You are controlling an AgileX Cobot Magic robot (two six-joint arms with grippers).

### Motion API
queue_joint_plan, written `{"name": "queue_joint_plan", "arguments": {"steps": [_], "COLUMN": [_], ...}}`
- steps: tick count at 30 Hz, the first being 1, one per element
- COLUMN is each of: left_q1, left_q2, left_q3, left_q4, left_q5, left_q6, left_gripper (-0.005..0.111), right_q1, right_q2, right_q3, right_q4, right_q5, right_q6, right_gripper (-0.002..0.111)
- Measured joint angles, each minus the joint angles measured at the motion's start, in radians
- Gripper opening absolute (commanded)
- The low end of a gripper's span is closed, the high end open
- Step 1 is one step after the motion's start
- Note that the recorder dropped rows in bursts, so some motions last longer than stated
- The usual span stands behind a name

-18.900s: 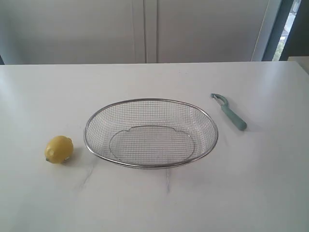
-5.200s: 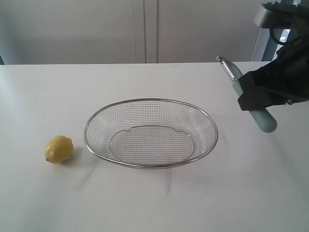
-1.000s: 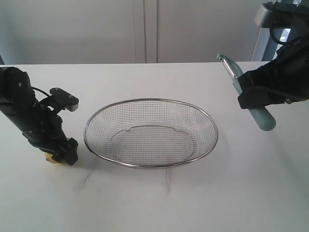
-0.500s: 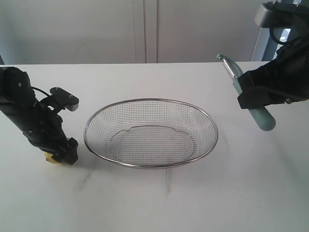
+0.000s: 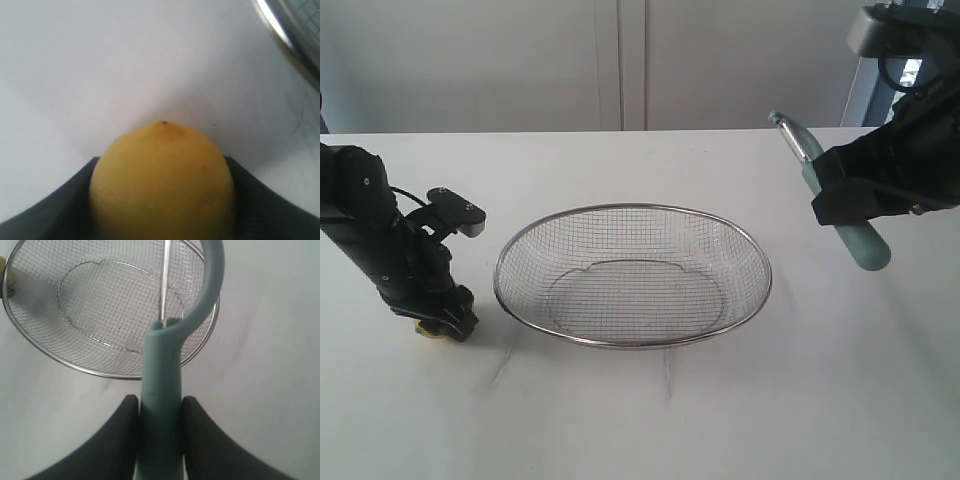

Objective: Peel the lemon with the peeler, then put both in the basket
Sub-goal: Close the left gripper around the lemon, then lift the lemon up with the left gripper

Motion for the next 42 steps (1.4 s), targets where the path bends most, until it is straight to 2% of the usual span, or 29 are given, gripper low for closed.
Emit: {"name": "queue_joint_plan", "arguments": {"steps": [4,12,22,26,28,33,36,42], "left_q1": [0.000,0.000,0.000,0.000,0.000,0.000,-0.001,-0.001], "left_q2": [0.000,-0.088,-0.295,-0.412,-0.475,-0.631,-0.679,-0.687], "left_q3": [0.000,0.000,0.000,0.000,0.000,0.000,0.000,0.000], "left_q4": [0.000,0.000,-0.001,-0.084,-0.192,-0.547,-0.704,-0.899], "left_q5": [0.000,0.056,0.161,0.212,0.229,0.333,0.421,0.521], "left_q6": [0.000,0.000,0.000,0.029,0.125,0.583,0.830,1.081], "left_gripper": [0.029,0.000,0.000,0.000,0.000,0.000,0.000,0.000], "right_q1": [0.000,0.000,0.000,0.000,0.000,0.000,0.000,0.000], "right_q2": [0.000,0.000,0.000,0.000,0.000,0.000,0.000,0.023], "right_q3": [0.000,0.000,0.000,0.000,0.013,0.071,0.105,0.134], "right_q4": [0.000,0.000,0.000,0.000,0.000,-0.002,-0.002,0.167], "right_q5": [0.000,0.000,-0.019,-0.030,-0.060,-0.144,-0.188,-0.249], "right_q6": [0.000,0.000,0.000,-0.009,-0.023,-0.034,-0.034,-0.052], "right_gripper": [0.000,0.000,0.000,0.000,0.000,0.000,0.000,0.000]}}
